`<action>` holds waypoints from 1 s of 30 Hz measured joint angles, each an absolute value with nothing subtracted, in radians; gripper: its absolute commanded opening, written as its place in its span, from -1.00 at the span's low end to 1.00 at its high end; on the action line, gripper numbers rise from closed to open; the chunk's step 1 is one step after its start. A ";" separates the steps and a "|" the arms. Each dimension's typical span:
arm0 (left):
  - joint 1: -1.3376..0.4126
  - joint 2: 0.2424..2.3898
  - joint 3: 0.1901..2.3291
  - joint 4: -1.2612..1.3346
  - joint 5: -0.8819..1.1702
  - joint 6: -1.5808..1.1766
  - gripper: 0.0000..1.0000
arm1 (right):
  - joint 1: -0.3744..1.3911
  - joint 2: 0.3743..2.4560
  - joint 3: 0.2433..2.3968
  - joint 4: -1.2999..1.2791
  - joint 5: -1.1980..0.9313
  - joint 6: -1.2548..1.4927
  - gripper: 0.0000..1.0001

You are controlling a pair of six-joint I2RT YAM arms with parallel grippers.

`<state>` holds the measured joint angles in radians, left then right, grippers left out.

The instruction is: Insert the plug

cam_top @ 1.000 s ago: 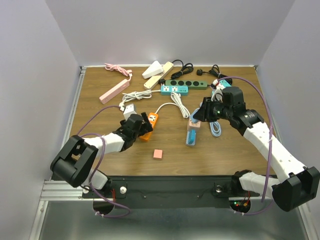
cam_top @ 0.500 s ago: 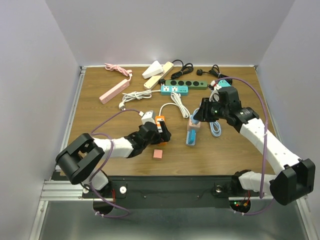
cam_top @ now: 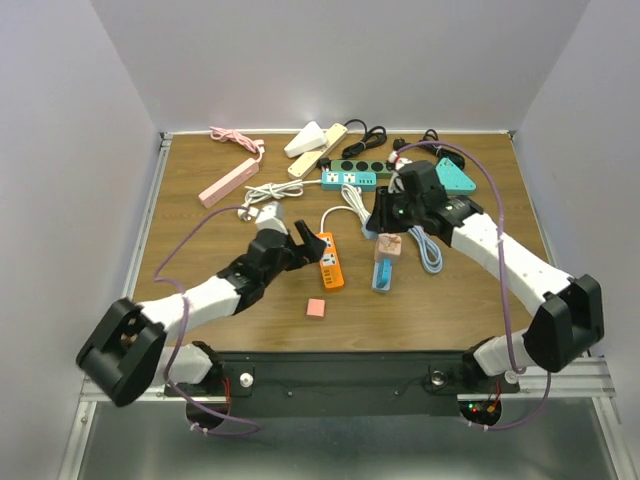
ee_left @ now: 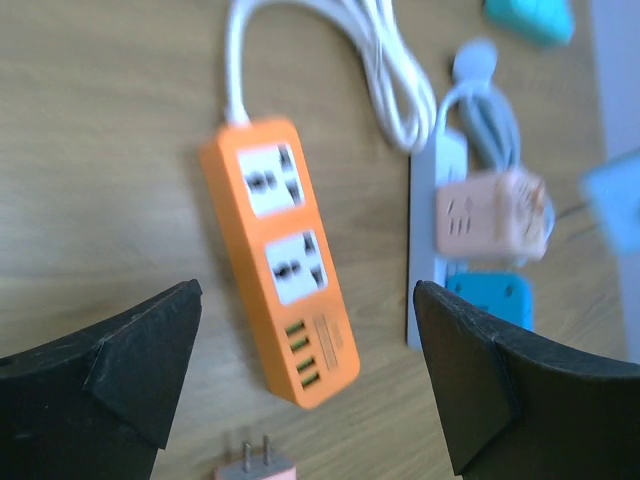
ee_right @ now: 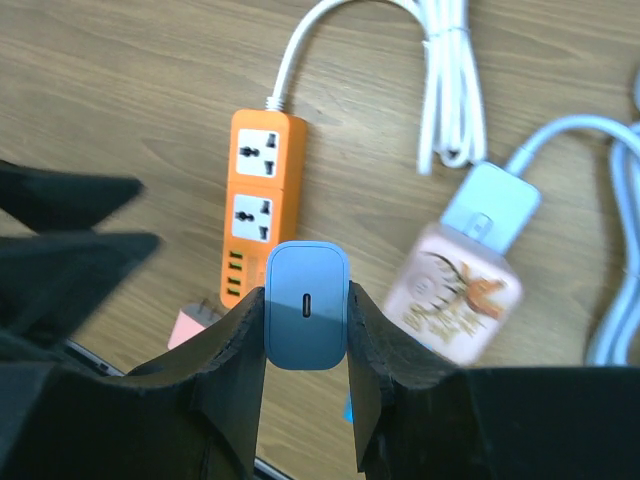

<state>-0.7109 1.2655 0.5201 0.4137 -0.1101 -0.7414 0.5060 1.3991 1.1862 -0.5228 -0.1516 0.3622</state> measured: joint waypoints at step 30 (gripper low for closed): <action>-0.368 1.039 0.399 0.361 0.070 -0.569 0.97 | 0.721 1.812 1.314 -0.279 0.117 0.336 -0.99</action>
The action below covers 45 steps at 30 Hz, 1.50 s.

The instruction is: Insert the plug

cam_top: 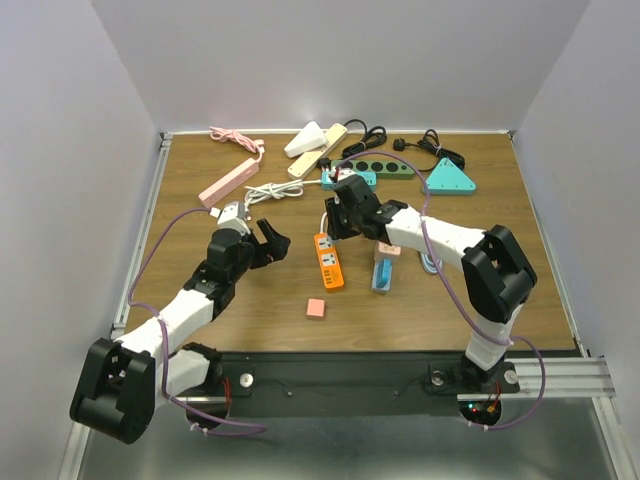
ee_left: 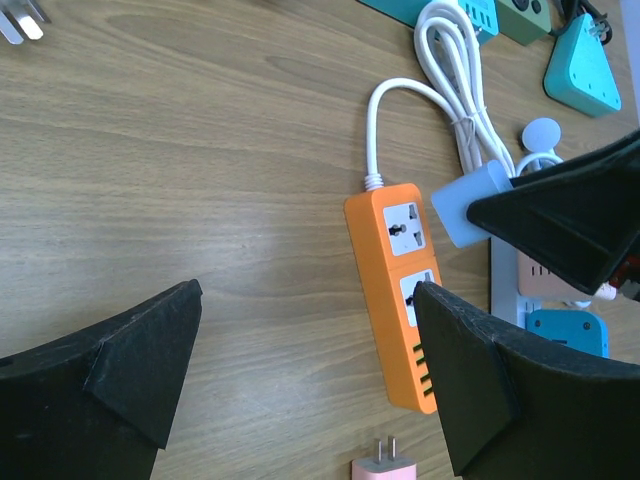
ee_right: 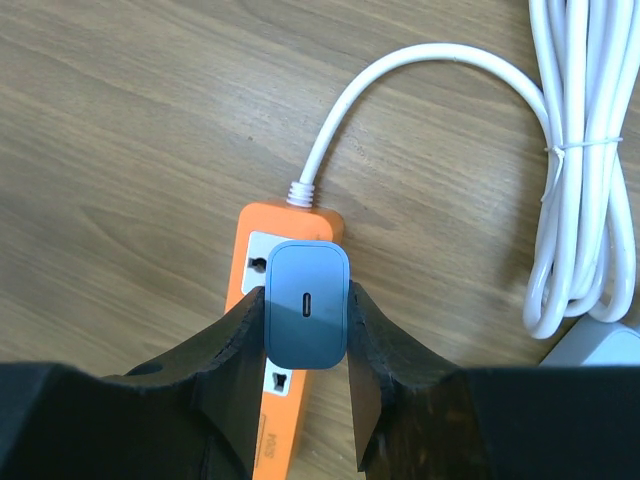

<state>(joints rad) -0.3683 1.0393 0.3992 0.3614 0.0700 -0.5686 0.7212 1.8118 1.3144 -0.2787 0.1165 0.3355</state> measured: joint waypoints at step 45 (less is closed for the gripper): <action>-0.345 1.040 0.375 0.362 0.105 -0.543 0.97 | 0.805 1.835 1.294 -0.224 0.256 0.392 -0.99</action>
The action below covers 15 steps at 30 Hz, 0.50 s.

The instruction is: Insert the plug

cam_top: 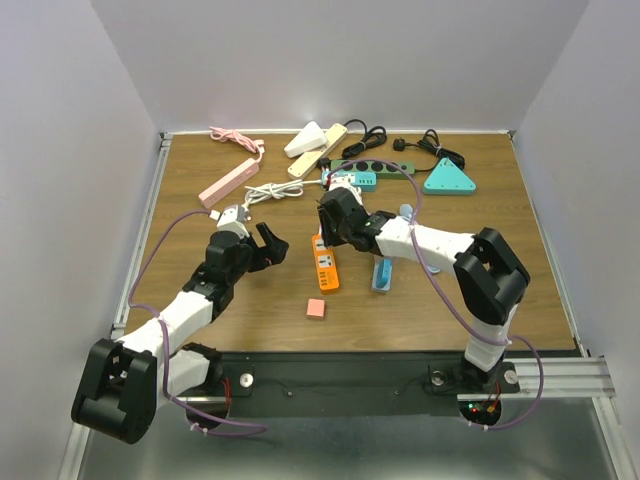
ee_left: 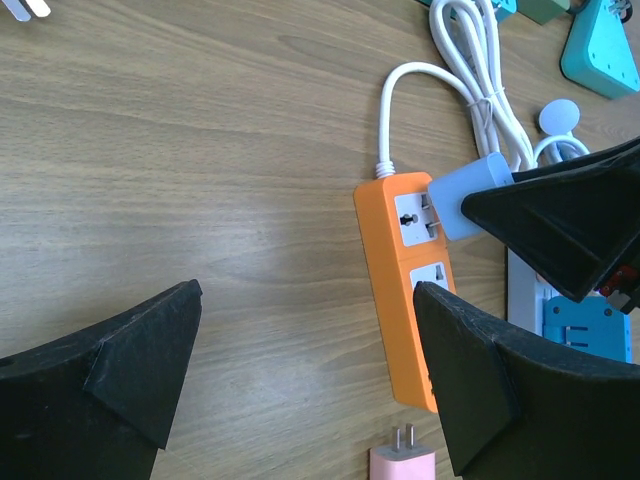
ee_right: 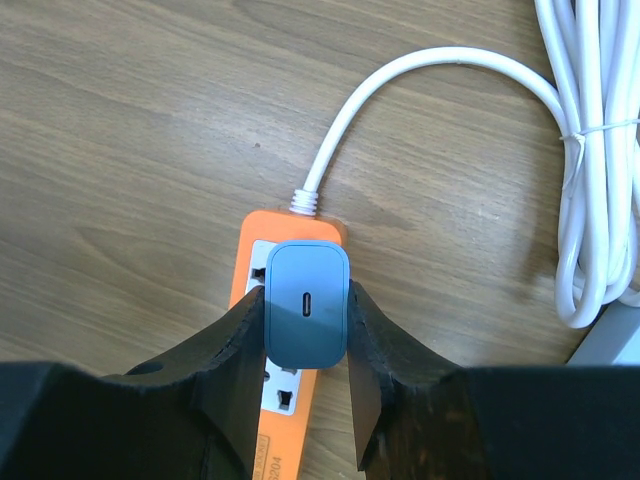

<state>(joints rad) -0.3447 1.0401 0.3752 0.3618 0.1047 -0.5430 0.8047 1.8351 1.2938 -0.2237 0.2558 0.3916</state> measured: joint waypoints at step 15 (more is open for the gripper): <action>-0.342 1.040 0.374 0.363 0.110 -0.538 0.97 | 0.877 1.814 1.214 -0.148 0.388 0.428 -0.99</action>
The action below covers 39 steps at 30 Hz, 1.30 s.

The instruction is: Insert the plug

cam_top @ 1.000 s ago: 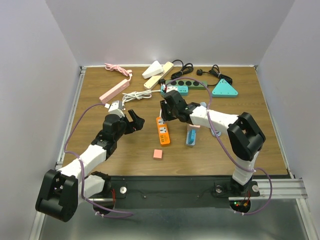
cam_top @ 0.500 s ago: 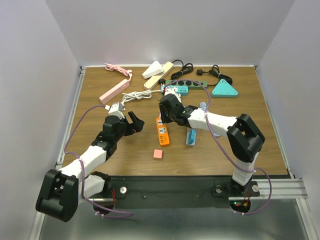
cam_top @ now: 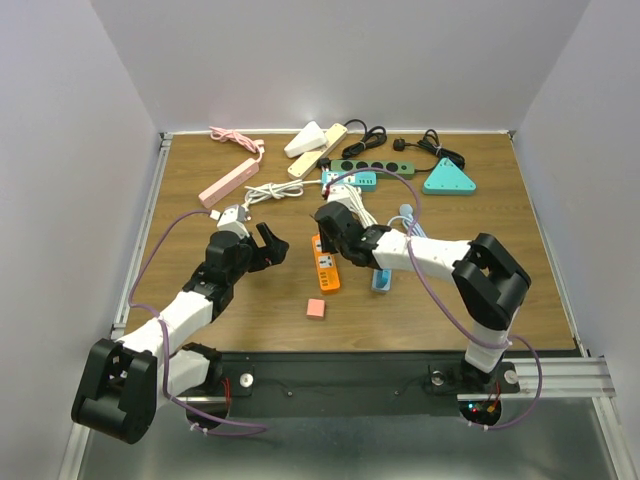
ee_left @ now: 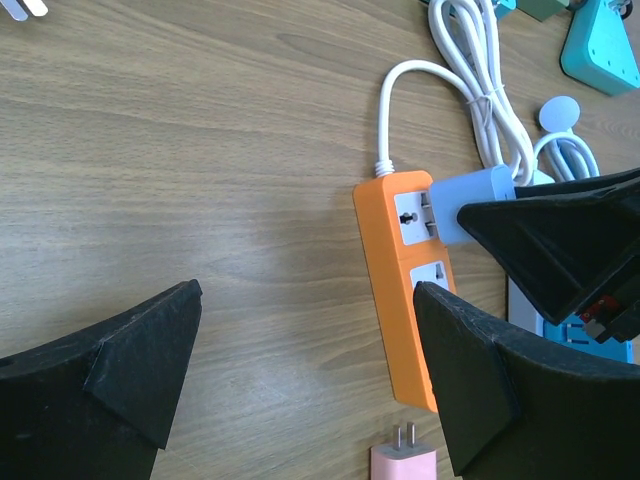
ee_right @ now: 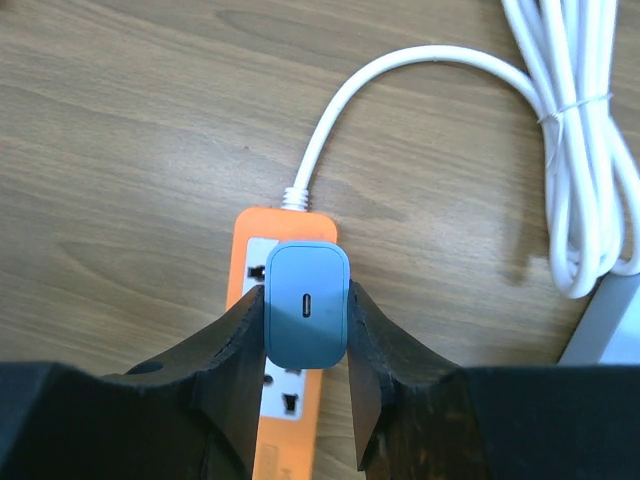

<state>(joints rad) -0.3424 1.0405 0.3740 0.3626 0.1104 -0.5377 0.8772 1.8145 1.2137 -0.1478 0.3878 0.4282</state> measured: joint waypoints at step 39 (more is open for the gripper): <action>-0.341 0.877 0.305 0.326 0.161 -0.494 0.96 | 0.938 1.910 1.306 -0.203 0.505 0.413 0.09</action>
<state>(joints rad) -0.3412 0.8772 0.3046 0.3256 0.1608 -0.4938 0.9379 1.9102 1.3060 -0.2028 0.5045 0.4129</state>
